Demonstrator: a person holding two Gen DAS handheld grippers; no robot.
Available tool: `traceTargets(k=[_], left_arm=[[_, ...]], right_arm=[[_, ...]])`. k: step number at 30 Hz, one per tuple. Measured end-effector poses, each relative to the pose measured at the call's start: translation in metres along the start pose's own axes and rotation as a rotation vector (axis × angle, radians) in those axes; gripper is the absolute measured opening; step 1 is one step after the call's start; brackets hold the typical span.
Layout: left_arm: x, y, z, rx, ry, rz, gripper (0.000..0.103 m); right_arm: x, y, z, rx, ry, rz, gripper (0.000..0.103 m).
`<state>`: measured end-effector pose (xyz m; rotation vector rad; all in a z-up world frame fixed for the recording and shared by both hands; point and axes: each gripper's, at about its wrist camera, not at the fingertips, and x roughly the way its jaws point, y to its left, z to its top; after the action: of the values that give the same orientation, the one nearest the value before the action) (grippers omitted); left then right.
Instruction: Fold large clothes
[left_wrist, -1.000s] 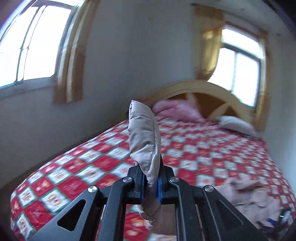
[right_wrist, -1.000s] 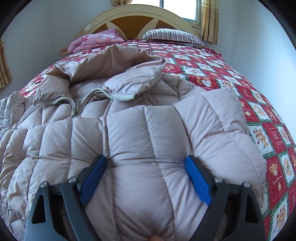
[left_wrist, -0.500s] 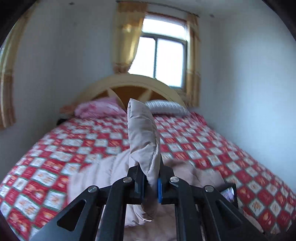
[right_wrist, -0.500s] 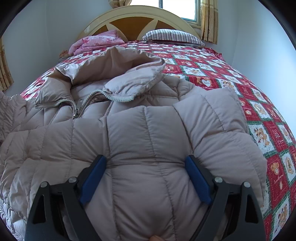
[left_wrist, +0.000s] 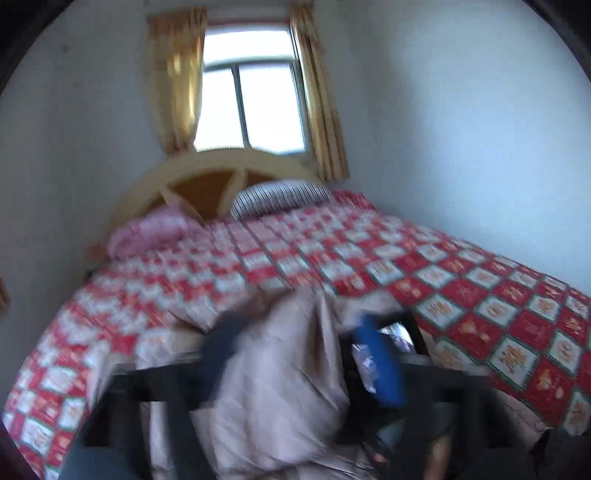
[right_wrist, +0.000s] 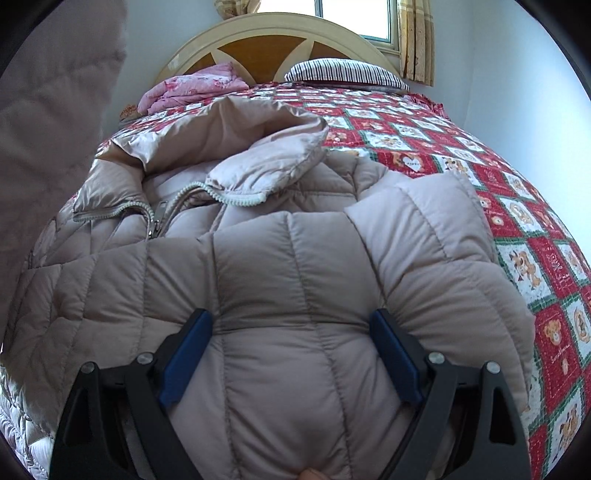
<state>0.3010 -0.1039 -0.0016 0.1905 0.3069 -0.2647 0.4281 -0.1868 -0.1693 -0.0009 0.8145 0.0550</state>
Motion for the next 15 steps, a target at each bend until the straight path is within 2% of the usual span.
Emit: traceTargets(k=[1, 3, 6, 7, 9, 10, 12, 15], left_arm=[[-0.01, 0.009, 0.003, -0.004, -0.038, 0.024, 0.094], [-0.015, 0.027, 0.006, -0.015, -0.054, 0.053, 0.095], [-0.004, 0.076, 0.0, -0.048, -0.006, 0.193, 0.095], [0.01, 0.1, -0.01, -0.044, 0.035, 0.298, 0.095], [0.033, 0.131, -0.029, -0.046, 0.115, 0.418, 0.095], [0.051, 0.152, -0.044, -0.063, 0.185, 0.473, 0.095], [0.079, 0.184, -0.074, -0.128, 0.305, 0.499, 0.095], [0.11, 0.207, -0.121, -0.243, 0.459, 0.476, 0.095]], right_arm=[[0.0, 0.0, 0.0, 0.0, 0.0, 0.0, 0.09], [0.0, 0.0, 0.0, 0.001, 0.0, 0.001, 0.09], [0.0, -0.001, 0.0, 0.001, 0.0, 0.001, 0.09], [0.0, 0.0, 0.0, 0.001, 0.0, 0.001, 0.09], [0.0, -0.001, 0.0, 0.001, 0.0, 0.001, 0.09], [0.0, -0.001, 0.0, 0.002, -0.001, 0.003, 0.09], [0.0, -0.001, -0.001, 0.003, -0.001, 0.004, 0.09], [0.0, -0.002, -0.001, 0.005, -0.002, 0.006, 0.09]])
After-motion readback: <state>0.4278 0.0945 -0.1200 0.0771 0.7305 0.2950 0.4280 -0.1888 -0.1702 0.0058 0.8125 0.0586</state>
